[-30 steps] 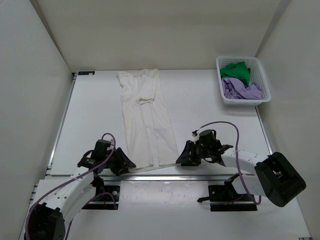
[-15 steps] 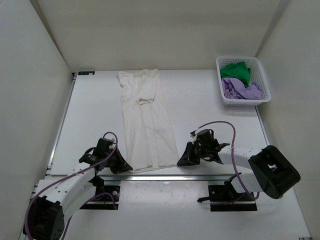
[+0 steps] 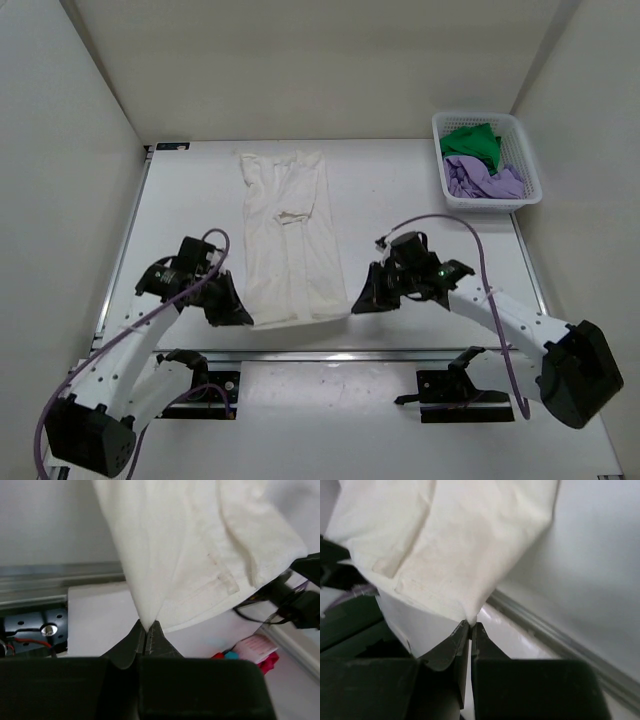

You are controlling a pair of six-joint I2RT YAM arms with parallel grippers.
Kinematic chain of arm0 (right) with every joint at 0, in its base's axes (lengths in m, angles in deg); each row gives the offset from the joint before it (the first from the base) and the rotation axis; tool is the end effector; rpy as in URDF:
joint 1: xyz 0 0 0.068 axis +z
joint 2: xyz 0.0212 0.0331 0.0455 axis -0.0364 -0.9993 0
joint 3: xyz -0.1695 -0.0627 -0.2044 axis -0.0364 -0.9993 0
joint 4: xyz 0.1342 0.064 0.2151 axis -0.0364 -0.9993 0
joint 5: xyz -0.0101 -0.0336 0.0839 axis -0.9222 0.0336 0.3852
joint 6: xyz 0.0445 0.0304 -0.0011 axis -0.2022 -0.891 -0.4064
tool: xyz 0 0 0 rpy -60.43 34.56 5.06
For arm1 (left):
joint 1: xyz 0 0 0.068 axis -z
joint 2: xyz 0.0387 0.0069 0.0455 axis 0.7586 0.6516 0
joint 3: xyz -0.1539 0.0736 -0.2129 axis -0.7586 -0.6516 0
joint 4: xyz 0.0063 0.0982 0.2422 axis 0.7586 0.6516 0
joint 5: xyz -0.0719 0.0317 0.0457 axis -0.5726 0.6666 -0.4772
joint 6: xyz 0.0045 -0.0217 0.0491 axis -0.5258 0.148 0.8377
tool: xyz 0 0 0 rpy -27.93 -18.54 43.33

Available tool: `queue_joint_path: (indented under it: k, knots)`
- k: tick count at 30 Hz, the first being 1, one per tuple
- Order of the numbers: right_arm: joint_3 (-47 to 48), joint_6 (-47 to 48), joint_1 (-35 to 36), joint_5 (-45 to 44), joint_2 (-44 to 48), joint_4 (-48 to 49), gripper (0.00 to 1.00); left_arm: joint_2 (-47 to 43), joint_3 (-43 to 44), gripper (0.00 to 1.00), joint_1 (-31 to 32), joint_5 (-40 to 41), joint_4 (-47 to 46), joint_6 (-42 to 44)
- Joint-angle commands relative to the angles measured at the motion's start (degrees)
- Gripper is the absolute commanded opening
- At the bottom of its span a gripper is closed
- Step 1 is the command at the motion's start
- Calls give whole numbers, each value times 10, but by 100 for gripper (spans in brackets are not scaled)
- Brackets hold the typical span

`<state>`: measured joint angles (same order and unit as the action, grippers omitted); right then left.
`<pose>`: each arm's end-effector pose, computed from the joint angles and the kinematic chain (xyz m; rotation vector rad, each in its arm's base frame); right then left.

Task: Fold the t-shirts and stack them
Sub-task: Fold the folded rectangular tshirt in 1/3 of the way

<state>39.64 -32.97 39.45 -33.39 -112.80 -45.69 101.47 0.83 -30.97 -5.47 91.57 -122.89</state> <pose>0.1525 0.1391 0.2010 -0.0436 2.7510 1.1942 0.1127 -0.0521 0.2309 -0.4603 2.9634 -0.7430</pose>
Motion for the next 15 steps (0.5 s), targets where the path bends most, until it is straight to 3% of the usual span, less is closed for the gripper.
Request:
queue_joint_path:
  k: [1,9,15]
  knots:
    - [117,82,-49,-15,-66,-60,0,59,96,0,-25,23,2,29]
    - [406,196,-107,-23,-311,-98,0,206,195,0,-57,68,-126,-13]
    - [524,215,-141,-4,-426,-94,1,291,227,0,-87,117,-180,-1]
